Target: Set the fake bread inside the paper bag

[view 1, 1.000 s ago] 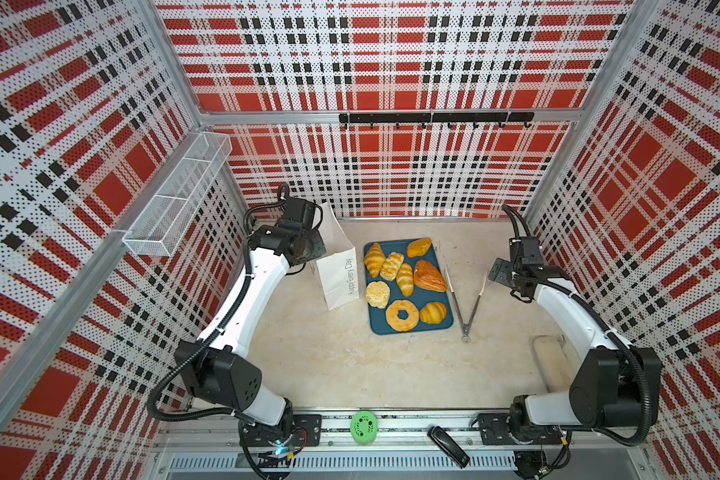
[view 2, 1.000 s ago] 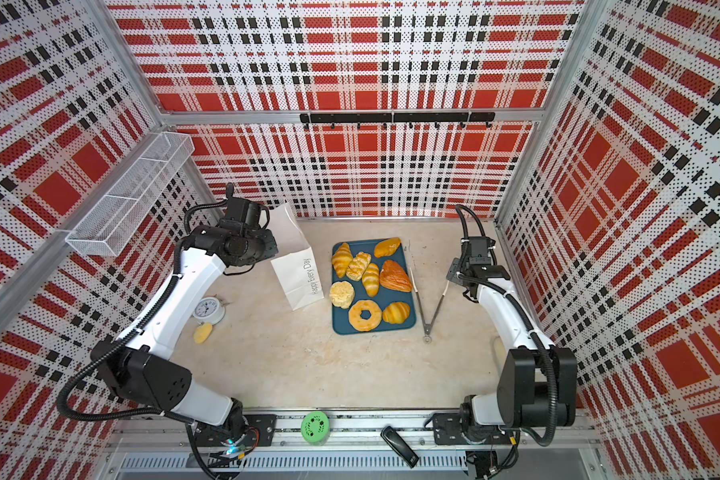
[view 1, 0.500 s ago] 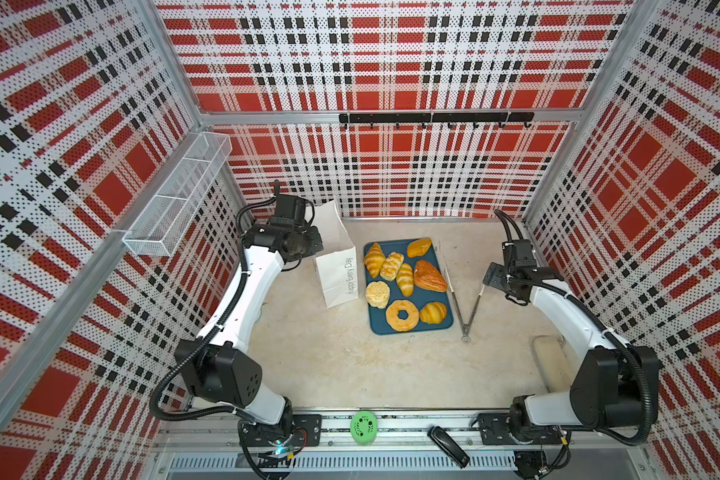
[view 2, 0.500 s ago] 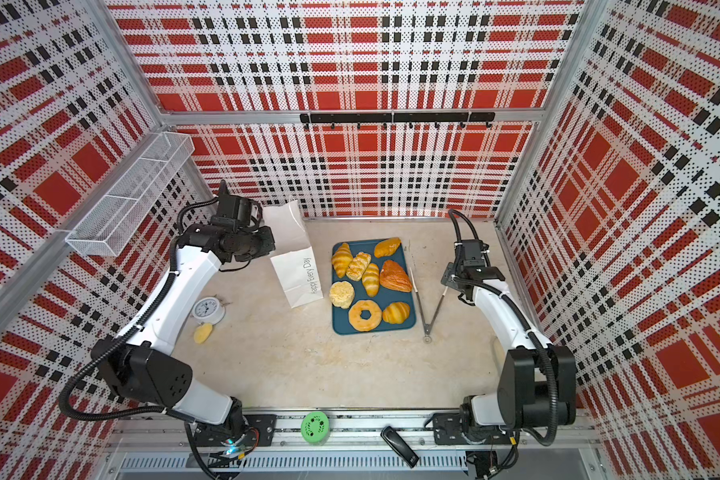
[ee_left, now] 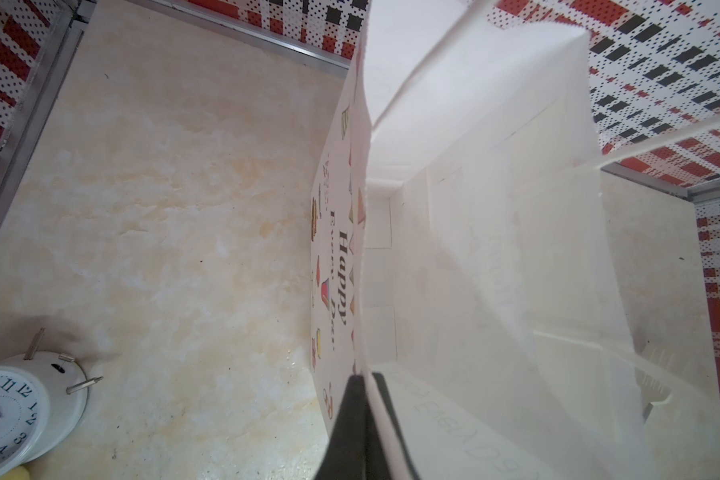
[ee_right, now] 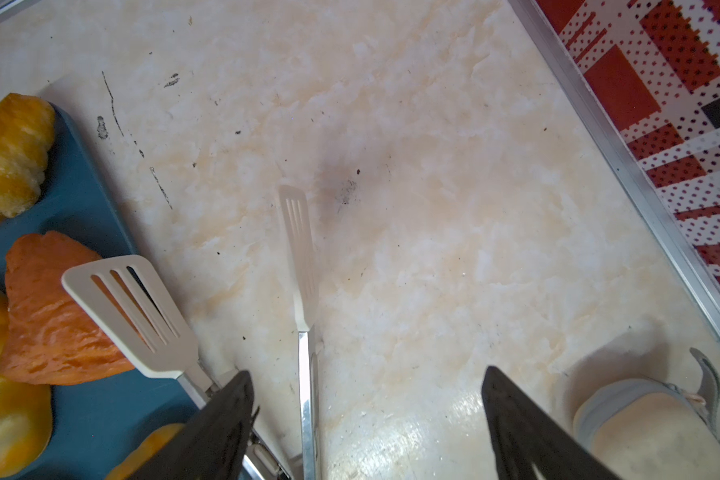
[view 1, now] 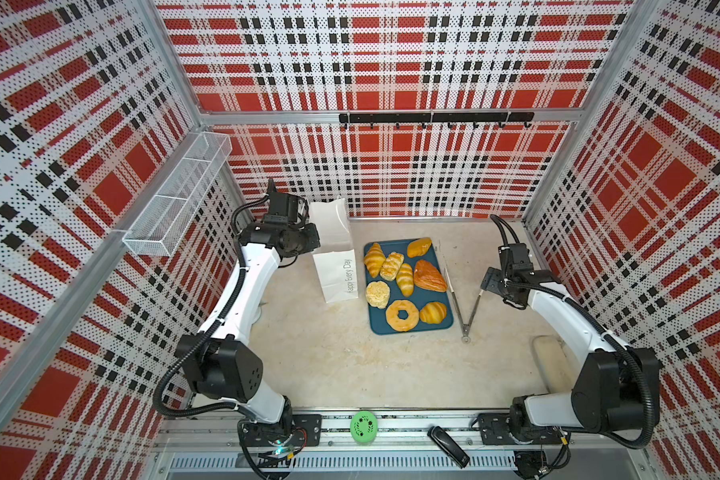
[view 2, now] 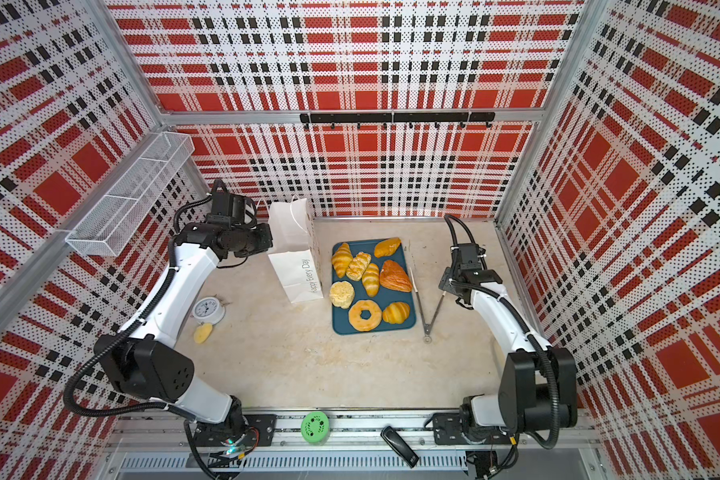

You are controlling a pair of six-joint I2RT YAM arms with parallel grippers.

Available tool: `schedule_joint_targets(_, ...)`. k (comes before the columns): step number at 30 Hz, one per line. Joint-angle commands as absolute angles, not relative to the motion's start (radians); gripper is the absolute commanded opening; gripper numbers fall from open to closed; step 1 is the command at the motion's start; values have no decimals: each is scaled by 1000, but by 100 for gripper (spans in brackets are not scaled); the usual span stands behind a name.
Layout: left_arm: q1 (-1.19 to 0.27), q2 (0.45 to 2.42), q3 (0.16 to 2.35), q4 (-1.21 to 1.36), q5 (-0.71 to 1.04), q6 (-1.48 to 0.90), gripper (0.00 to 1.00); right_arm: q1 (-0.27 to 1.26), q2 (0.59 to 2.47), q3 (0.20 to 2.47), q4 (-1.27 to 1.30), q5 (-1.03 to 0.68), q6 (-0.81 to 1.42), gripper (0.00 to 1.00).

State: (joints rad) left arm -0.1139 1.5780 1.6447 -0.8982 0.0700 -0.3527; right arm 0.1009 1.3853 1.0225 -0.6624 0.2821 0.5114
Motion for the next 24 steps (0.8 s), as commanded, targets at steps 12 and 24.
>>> schedule_joint_targets(12,-99,1533,1633,-872,51,-375,54,114,1329,957,-637,235,532,80)
schedule_joint_targets(24,-189,1334,1468,-730,-173,-394,100,173,1319,876,-614,228,602,73)
